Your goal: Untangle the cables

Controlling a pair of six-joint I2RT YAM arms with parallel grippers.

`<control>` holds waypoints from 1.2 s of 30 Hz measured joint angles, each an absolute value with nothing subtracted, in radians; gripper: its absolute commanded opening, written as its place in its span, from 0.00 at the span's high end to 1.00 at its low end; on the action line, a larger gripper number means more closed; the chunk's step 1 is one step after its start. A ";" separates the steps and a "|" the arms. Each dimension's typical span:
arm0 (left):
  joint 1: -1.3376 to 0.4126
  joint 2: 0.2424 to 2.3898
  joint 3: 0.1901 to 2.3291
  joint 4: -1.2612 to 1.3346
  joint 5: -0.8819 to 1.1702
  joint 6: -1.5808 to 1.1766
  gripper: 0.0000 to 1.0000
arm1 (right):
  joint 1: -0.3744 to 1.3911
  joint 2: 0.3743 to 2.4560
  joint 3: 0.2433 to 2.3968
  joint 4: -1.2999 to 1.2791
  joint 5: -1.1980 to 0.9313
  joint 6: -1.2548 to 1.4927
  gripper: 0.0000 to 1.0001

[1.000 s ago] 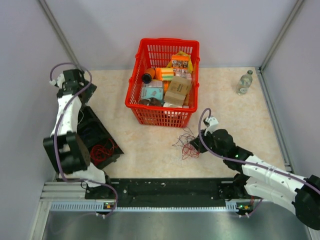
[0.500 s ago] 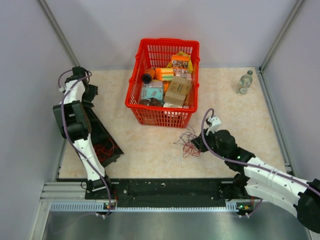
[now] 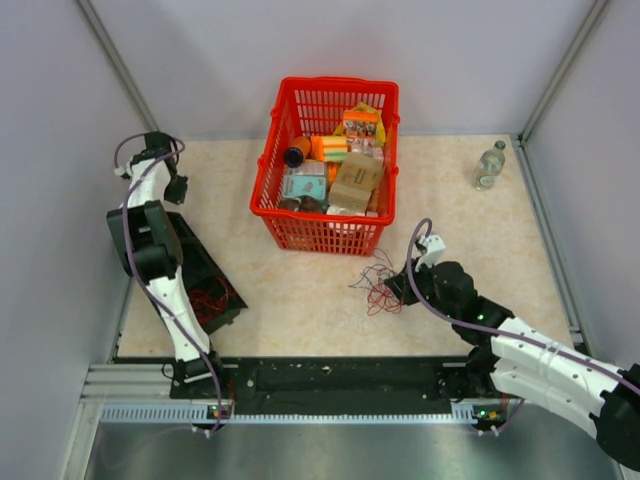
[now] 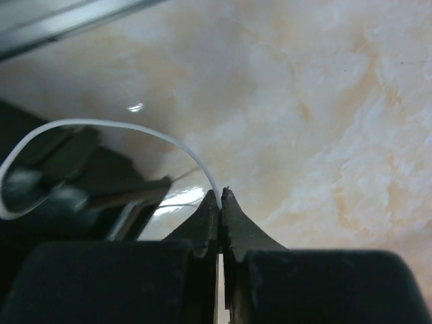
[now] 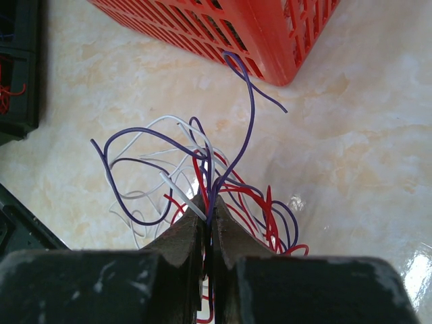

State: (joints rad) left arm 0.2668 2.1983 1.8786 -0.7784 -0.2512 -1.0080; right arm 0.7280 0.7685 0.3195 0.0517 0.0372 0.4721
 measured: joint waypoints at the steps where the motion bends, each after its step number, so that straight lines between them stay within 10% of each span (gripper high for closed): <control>1: 0.265 2.162 1.845 -0.773 -0.275 -0.987 1.00 | 0.728 0.768 0.319 0.052 0.037 0.472 1.00; 13: 0.368 1.493 1.241 -0.576 -0.316 -0.876 1.00 | 0.728 0.757 0.281 0.064 0.026 0.496 1.00; 25: 0.480 1.708 1.187 -0.460 -0.065 -0.916 0.98 | 0.728 0.697 0.273 0.043 0.026 0.499 1.00; 32: 0.486 1.823 1.386 -0.563 -0.057 -0.896 0.02 | 0.728 0.694 0.273 0.036 0.025 0.499 1.00; 36: 0.487 1.758 1.374 -0.621 -0.071 -0.894 0.02 | 0.728 0.702 0.273 0.036 0.025 0.499 1.00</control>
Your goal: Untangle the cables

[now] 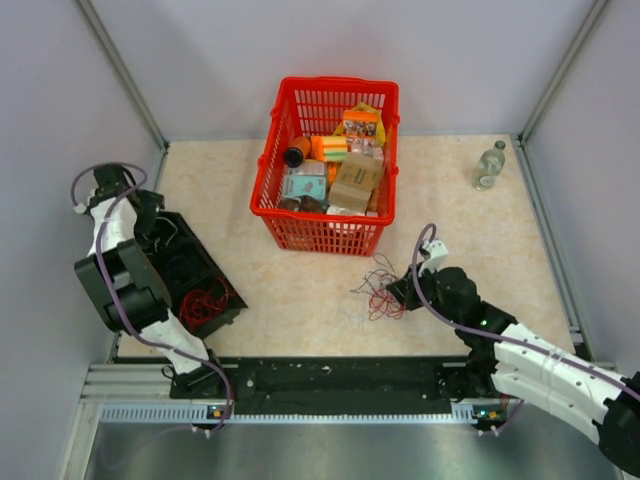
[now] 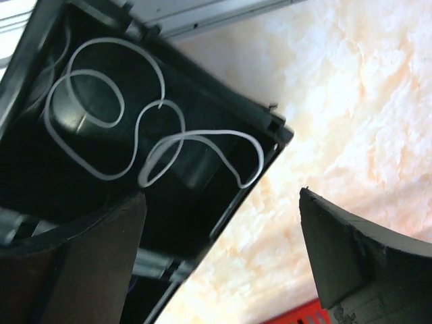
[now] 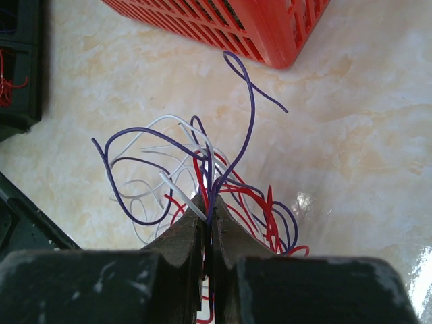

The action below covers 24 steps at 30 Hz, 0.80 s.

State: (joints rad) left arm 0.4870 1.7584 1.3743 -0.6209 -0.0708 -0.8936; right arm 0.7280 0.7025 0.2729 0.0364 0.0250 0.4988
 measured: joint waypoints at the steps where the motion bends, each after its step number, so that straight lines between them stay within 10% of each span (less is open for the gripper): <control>1: 0.487 1.736 1.365 -0.632 -0.071 -0.893 0.02 | 0.728 0.707 0.273 0.036 0.025 0.499 1.00; 11: 0.387 1.235 1.083 -0.667 0.031 -0.811 0.15 | 0.728 0.770 0.278 0.035 -0.014 0.499 1.00; 22: -0.155 0.677 0.577 -0.313 0.442 -0.568 0.49 | 0.728 0.700 0.278 0.080 -0.183 0.513 1.00; 24: -0.321 0.669 0.498 -0.278 0.439 -0.550 0.41 | 0.728 0.685 0.281 0.078 -0.185 0.533 1.00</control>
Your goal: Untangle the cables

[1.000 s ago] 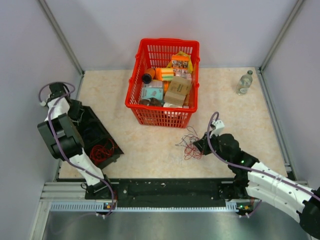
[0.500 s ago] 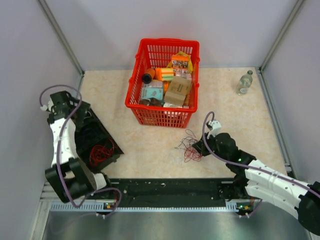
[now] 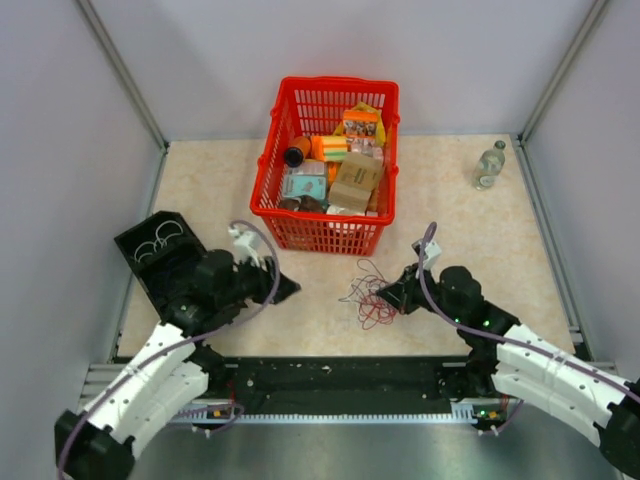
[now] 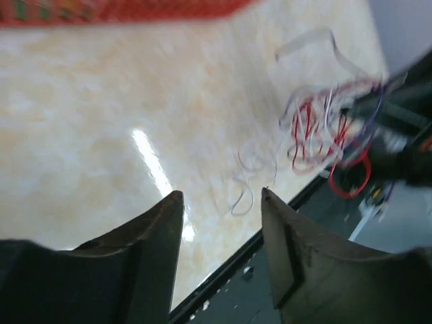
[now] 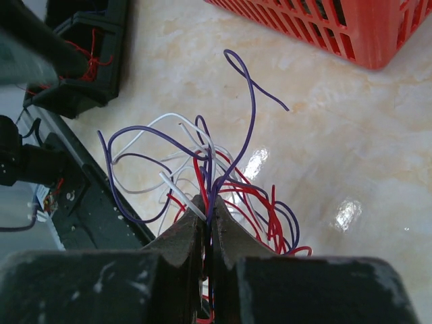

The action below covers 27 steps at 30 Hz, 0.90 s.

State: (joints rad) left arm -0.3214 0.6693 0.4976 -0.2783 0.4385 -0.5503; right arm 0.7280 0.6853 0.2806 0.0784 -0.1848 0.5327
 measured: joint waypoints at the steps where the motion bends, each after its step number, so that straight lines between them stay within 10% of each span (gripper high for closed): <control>1: -0.398 0.670 0.475 -0.267 0.427 -0.541 0.35 | 0.728 0.681 0.283 0.073 -0.184 0.541 1.00; 6: -0.863 0.715 0.387 -0.125 0.243 -0.435 0.20 | 0.728 0.653 0.305 0.027 -0.189 0.582 1.00; 15: -1.011 1.133 0.478 0.140 0.059 -0.229 0.33 | 0.728 0.572 0.340 -0.017 -0.226 0.614 1.00; 22: -1.031 1.216 0.520 0.274 -0.036 -0.151 1.00 | 0.728 0.554 0.350 -0.069 -0.220 0.614 1.00; 27: -1.035 1.068 0.483 0.258 -0.166 -0.175 1.00 | 0.728 0.501 0.365 -0.204 -0.045 0.621 1.00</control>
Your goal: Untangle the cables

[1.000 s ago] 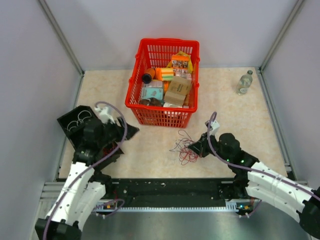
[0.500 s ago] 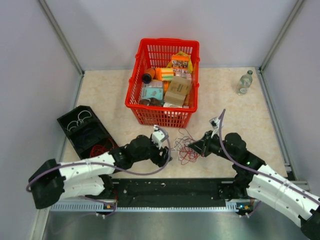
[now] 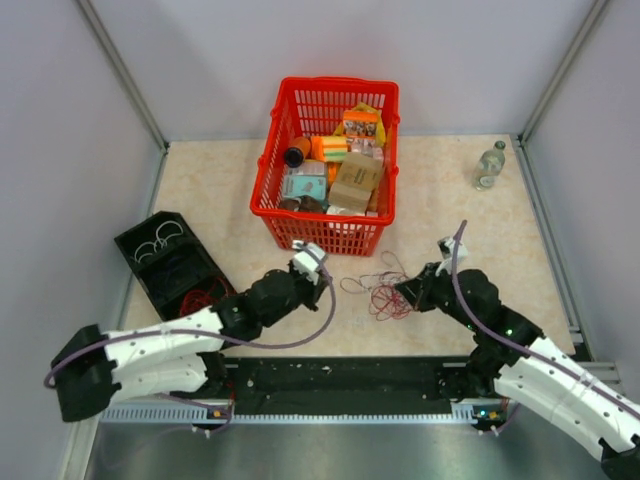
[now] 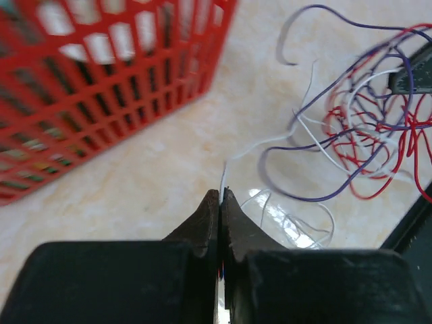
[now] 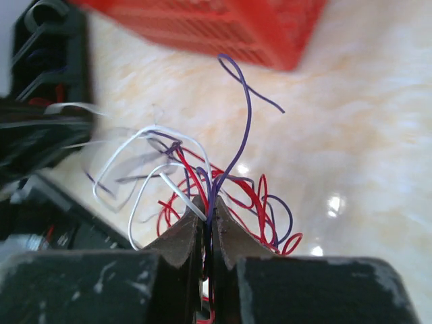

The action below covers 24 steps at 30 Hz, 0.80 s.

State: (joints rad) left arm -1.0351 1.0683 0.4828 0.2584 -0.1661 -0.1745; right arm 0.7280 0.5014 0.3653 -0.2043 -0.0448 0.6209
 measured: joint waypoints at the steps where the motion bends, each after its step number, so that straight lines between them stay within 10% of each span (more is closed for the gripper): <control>1: -1.036 1.007 0.477 0.218 -0.225 -0.193 1.00 | 0.728 0.487 0.374 -0.239 0.012 0.631 1.00; 11: -1.035 0.550 0.578 -0.332 -0.810 -0.479 1.00 | 0.728 0.493 0.416 -0.622 0.649 0.883 1.00; 24: -1.034 0.783 0.606 -0.300 -0.549 -0.606 1.00 | 0.725 0.454 0.384 -0.479 0.607 0.759 1.00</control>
